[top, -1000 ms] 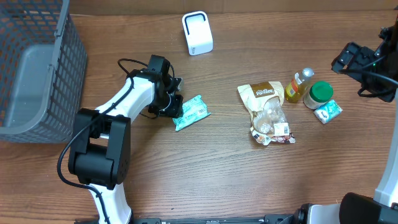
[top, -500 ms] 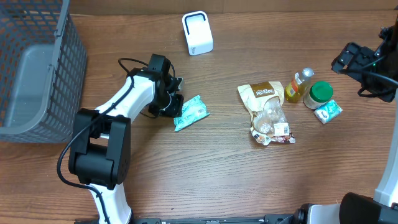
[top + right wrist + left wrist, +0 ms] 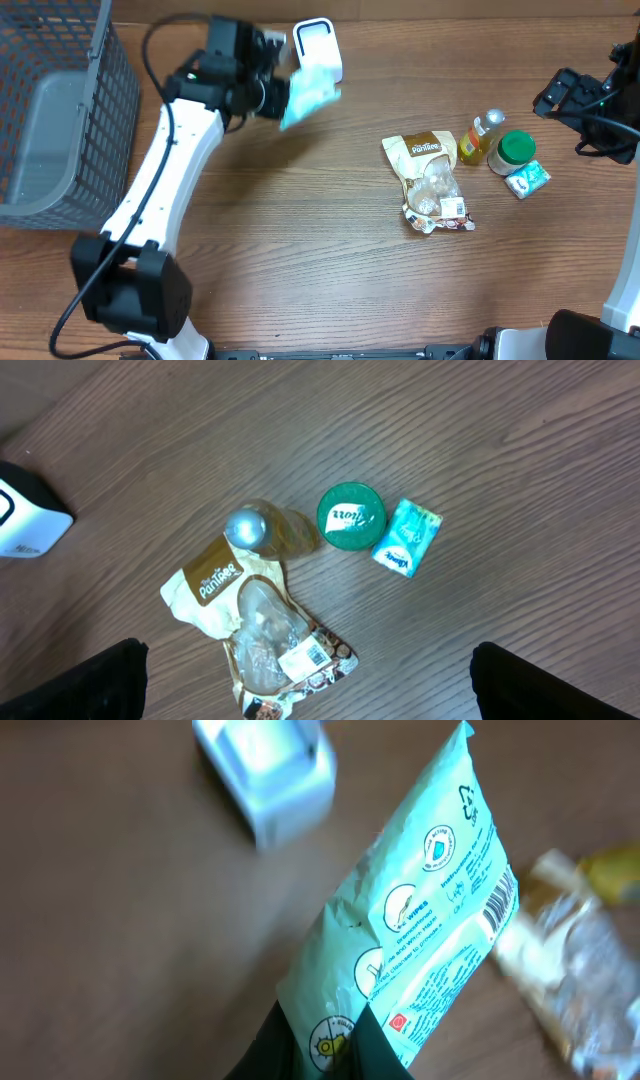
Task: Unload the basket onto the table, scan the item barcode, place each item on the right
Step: 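Lift the wipes packet up to the white scanner with the left gripper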
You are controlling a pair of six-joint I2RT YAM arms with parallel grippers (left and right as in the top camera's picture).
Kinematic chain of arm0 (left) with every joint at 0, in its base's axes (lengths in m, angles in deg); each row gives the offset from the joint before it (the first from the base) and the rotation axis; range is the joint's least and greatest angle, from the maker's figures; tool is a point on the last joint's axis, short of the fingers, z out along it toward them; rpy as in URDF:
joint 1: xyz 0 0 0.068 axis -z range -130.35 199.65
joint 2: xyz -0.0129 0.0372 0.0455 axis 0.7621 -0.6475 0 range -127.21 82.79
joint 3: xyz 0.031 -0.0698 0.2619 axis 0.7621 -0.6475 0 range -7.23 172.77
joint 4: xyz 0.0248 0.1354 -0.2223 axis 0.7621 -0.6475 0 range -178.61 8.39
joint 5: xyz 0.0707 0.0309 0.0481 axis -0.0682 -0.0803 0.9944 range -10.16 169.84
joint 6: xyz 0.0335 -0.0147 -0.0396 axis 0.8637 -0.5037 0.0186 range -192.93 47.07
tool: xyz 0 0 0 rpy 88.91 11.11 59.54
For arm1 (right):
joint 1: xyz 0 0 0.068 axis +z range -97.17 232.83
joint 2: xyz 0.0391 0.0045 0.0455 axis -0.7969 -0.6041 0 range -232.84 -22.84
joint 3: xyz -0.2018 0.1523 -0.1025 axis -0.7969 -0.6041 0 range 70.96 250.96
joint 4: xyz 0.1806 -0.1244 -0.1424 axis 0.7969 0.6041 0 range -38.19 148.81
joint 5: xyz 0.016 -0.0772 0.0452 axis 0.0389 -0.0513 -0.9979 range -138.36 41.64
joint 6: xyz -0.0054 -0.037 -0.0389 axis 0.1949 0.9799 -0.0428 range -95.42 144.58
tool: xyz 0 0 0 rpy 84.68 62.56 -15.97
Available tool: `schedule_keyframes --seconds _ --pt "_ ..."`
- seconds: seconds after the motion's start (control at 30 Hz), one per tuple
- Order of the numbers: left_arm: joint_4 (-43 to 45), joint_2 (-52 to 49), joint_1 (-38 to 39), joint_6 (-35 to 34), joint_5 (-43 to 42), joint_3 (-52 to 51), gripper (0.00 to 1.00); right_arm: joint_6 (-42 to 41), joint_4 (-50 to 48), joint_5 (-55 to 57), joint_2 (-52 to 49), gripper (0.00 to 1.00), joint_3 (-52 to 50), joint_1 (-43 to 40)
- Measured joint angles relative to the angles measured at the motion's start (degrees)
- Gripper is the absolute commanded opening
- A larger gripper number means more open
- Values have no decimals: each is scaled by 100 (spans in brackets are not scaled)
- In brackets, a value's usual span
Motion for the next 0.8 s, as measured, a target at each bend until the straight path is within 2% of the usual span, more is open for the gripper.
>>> schedule_keyframes --seconds 0.27,0.5,0.67,0.8 --pt "1154 74 15 439 221 352 4 -4 0 -2 0 100 0 0" --pt "1958 -26 343 1051 2100 354 4 -2 -7 -2 0 100 0 0" --pt "2516 -404 728 1945 3241 354 4 -2 0 -2 0 100 0 -2" --pt "3635 -1034 1073 2813 4500 343 4 -4 2 0 0 100 0 0"
